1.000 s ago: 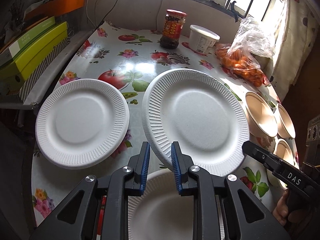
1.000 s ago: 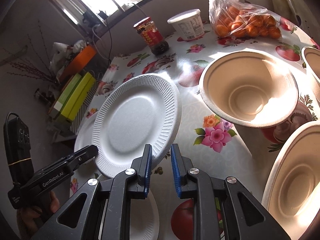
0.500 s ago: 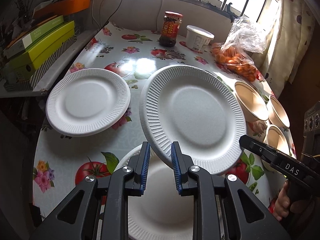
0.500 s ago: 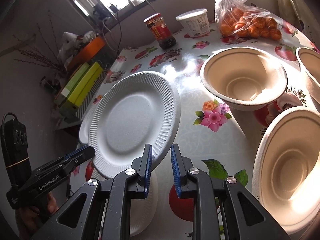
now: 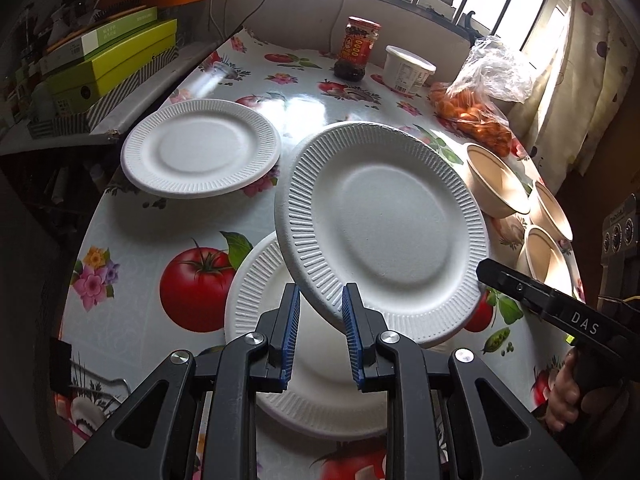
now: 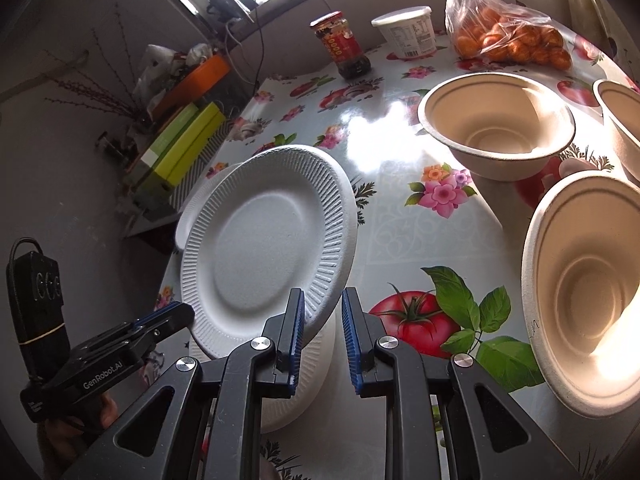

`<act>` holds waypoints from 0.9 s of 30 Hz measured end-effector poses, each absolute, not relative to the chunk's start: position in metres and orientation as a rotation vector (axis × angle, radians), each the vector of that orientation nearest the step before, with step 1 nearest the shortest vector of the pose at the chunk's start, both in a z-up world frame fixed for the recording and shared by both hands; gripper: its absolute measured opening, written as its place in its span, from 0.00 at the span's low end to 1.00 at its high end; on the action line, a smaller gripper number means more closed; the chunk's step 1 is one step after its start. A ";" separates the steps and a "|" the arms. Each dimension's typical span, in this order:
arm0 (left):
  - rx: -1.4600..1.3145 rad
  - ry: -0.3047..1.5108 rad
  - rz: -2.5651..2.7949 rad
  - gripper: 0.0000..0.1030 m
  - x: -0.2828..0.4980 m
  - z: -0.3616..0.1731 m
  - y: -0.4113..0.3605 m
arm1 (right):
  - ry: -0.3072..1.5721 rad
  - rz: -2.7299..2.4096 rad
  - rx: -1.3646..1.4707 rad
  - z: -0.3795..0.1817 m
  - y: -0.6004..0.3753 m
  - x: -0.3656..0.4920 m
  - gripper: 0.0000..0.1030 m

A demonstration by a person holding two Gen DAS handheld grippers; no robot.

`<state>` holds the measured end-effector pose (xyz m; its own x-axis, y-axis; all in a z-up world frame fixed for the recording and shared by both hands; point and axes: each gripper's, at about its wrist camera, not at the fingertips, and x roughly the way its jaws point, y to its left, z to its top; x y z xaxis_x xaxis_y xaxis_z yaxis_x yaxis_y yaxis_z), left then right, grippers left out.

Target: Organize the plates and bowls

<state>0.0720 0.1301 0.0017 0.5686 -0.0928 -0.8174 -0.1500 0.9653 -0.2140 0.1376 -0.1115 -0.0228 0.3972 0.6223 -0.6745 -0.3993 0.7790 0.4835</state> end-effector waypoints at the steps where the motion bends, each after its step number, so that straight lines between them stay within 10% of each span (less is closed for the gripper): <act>1: -0.274 0.968 0.035 0.22 0.068 0.001 0.129 | 0.965 0.658 0.257 -0.023 -0.111 0.136 0.18; 27: -0.329 0.982 0.086 0.22 0.016 -0.015 0.127 | 1.032 0.701 0.197 -0.041 -0.101 0.115 0.18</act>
<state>0.0163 0.1274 -0.0155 0.5563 -0.0760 -0.8275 -0.2189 0.9473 -0.2341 0.1149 -0.1006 -0.0405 0.3198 0.6179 -0.7183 -0.4399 0.7683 0.4651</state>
